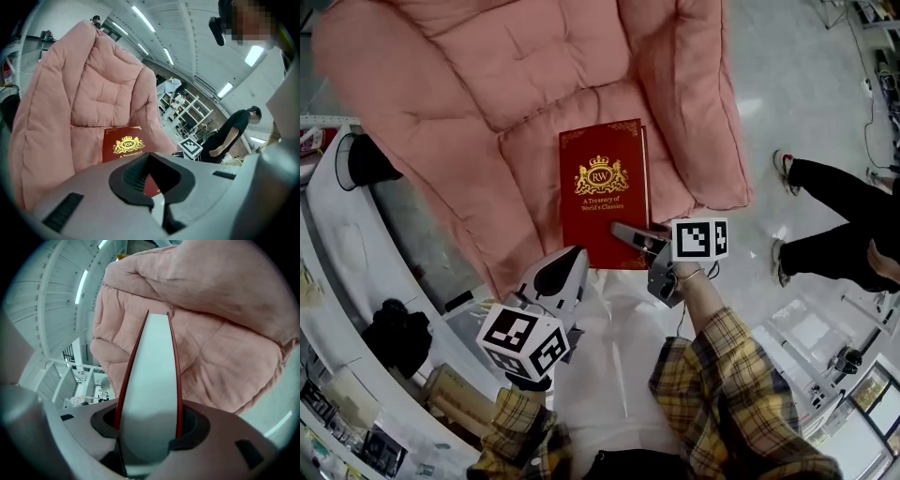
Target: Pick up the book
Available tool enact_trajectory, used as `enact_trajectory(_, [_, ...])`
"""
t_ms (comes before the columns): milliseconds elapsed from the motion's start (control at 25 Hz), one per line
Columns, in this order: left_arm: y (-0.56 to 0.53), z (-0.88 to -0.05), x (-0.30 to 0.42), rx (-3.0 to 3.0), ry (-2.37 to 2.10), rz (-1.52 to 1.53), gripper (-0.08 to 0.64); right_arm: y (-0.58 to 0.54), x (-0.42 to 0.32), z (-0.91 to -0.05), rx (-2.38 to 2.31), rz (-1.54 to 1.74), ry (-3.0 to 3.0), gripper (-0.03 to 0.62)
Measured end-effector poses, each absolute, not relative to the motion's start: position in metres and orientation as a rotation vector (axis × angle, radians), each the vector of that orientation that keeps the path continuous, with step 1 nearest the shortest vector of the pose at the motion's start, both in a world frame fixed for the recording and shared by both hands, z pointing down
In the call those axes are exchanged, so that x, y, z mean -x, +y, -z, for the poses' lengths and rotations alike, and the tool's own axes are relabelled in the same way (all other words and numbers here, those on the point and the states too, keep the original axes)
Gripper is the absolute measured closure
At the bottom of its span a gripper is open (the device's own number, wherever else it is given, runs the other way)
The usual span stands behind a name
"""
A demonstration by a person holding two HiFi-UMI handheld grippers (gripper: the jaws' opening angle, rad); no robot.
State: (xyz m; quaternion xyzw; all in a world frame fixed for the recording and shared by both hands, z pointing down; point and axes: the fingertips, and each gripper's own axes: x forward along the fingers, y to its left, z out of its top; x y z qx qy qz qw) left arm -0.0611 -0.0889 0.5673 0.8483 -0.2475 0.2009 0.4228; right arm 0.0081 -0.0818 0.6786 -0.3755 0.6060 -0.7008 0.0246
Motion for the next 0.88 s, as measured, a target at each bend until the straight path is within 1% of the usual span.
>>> enact_trajectory(880, [-0.127,-0.408,0.082,-2.239,-0.721,-0.327,0.557,-0.108,0.008,-0.479,1.078,1.905,2.06,0.333])
